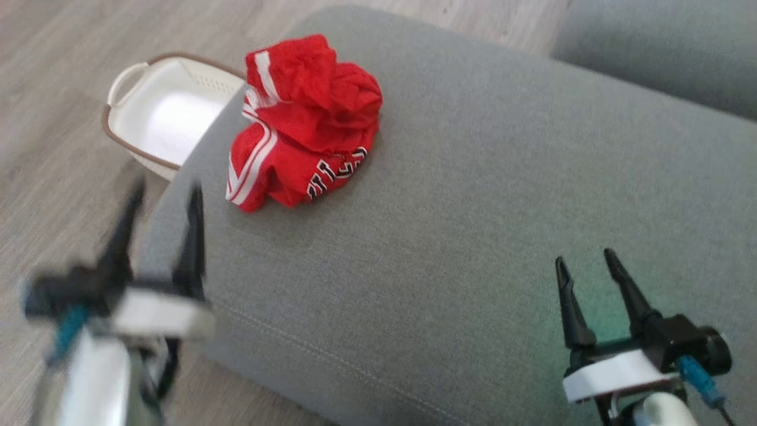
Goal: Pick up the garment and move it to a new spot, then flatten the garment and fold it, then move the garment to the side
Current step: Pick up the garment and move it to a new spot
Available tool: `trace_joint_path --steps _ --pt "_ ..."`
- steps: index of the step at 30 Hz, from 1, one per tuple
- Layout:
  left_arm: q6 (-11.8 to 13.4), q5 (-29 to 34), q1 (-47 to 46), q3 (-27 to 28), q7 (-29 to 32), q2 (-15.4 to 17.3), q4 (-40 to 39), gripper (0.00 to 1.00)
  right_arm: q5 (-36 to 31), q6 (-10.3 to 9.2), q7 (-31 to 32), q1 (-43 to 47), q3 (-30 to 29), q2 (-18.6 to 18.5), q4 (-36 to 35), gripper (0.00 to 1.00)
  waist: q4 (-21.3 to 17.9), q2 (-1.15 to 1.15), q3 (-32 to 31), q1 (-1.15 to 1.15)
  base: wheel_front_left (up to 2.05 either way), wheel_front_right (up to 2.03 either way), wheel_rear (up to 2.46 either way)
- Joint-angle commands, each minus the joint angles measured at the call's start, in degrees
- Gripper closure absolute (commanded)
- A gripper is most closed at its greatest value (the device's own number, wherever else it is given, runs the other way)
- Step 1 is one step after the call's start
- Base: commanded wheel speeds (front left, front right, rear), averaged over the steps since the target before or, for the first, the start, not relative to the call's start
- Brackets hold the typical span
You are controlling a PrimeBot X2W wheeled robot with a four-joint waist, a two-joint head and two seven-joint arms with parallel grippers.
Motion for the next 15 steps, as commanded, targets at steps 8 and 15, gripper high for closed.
trace_joint_path --steps 8,15 --pt "-3.2 -4.6 -32.0 -2.3 8.4 13.3 7.3 0.00 -4.8 0.44 -0.6 -6.8 -1.3 -0.7 -2.7 0.00 -4.9 0.00 9.3 0.00 0.00 0.00 0.00" --pt "-3.3 -19.1 -50.2 -12.7 21.5 19.6 23.6 0.00 -6.7 0.44 -0.6 -10.1 -2.1 -2.5 -3.6 0.00 -8.4 0.00 15.7 0.00 0.00 0.00 0.00"
